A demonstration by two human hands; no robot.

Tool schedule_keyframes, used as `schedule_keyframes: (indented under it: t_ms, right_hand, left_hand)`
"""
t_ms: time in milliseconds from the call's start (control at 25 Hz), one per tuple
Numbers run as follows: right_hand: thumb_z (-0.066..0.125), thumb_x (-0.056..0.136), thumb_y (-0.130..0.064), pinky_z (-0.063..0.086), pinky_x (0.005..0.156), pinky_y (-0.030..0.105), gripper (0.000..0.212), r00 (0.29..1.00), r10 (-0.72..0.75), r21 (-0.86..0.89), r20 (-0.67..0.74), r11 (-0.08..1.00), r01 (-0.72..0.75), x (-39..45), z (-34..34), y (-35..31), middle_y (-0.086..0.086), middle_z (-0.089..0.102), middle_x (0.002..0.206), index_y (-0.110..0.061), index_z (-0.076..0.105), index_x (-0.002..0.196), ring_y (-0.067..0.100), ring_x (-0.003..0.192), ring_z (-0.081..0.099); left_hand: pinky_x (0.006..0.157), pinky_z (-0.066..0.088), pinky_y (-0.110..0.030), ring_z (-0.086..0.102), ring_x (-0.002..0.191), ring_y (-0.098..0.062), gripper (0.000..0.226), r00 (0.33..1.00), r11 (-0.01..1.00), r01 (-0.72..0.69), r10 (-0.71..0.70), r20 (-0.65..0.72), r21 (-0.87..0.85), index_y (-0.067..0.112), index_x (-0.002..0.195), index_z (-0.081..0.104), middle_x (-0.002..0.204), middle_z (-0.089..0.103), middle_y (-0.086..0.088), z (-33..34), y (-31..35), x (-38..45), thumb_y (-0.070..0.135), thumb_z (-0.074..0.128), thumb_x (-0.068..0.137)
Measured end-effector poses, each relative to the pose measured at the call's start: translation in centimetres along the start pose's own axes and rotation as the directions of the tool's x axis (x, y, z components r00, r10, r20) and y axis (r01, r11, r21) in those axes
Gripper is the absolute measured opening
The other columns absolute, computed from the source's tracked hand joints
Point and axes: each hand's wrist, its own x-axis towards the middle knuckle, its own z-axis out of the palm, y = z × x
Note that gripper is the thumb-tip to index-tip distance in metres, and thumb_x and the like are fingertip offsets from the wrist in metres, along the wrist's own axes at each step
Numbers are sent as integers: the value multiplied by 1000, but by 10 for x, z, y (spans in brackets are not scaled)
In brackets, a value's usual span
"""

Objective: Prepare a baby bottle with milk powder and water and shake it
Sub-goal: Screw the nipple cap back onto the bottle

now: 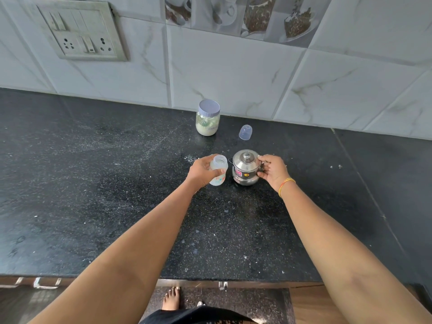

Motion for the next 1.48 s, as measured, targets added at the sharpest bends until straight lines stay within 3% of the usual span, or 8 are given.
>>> schedule_keyframes:
  t_ms: [400,600,800,960,1161,1321,1401,1481]
  right_hand:
    - [53,81,-18,42,55,27,16,976,-7,-60,-217,998,-7,1,-8,11,5,52,71,-12,54,66,17,68,48]
    - [59,80,-27,36,65,33,28,783,-487,-508,-386,821,260,-16,8,6,7,51,102,-7,54,99,18,72,48]
    - [59,74,-16,40,54,28,10,553,-830,-656,70,379,652,-30,69,-11,4,52,73,-11,51,78,16,63,47]
    - [62,82,-17,50,74,34,36,726,-494,-778,478,146,611,-12,110,-7,8,50,107,-19,52,117,24,89,57]
    - [67,87,-32,45,98,44,49,906,-40,-903,422,-103,416,13,129,16,16,40,134,-27,50,133,39,118,52]
    - [59,91,-23,46,89,36,14,909,-305,-860,285,337,383,12,137,27,13,51,124,-19,62,104,31,104,58]
    - [55,93,-18,42,84,28,10,909,-391,-595,144,700,395,3,143,21,10,50,123,-15,55,103,18,94,54]
    - [52,95,-17,41,79,21,9,873,-466,-370,143,793,484,-11,151,13,9,47,116,-17,46,101,16,90,50]
  left_hand:
    - [108,43,-41,56,124,-20,59,1000,991,-3,6,-21,137,28,137,54,132,63,-2,-10,7,-14,21,74,82]
    - [98,47,-32,61,112,-16,53,988,992,-30,48,-150,120,21,131,59,126,66,-1,-38,3,-30,16,76,81]
    - [100,48,-35,59,111,-15,52,972,994,-14,39,-230,112,22,131,59,127,65,0,-47,1,-32,19,75,82]
    - [101,47,-36,59,119,-22,56,965,985,9,37,-261,173,22,136,55,130,64,-3,-50,0,-26,24,74,83]
    - [101,45,-32,59,119,-20,53,972,986,12,29,-235,168,23,134,56,128,64,-1,-59,0,-19,21,73,83]
    - [102,46,-35,60,117,-18,55,973,987,5,33,-229,162,24,133,58,127,66,0,-61,-3,-17,22,75,81]
    - [100,45,-31,60,115,-17,53,972,987,-7,44,-231,158,25,131,59,124,67,1,-61,-3,-18,22,75,81]
    - [98,44,-28,60,114,-16,52,973,987,-14,50,-225,158,26,130,59,122,68,1,-62,-3,-18,21,75,80]
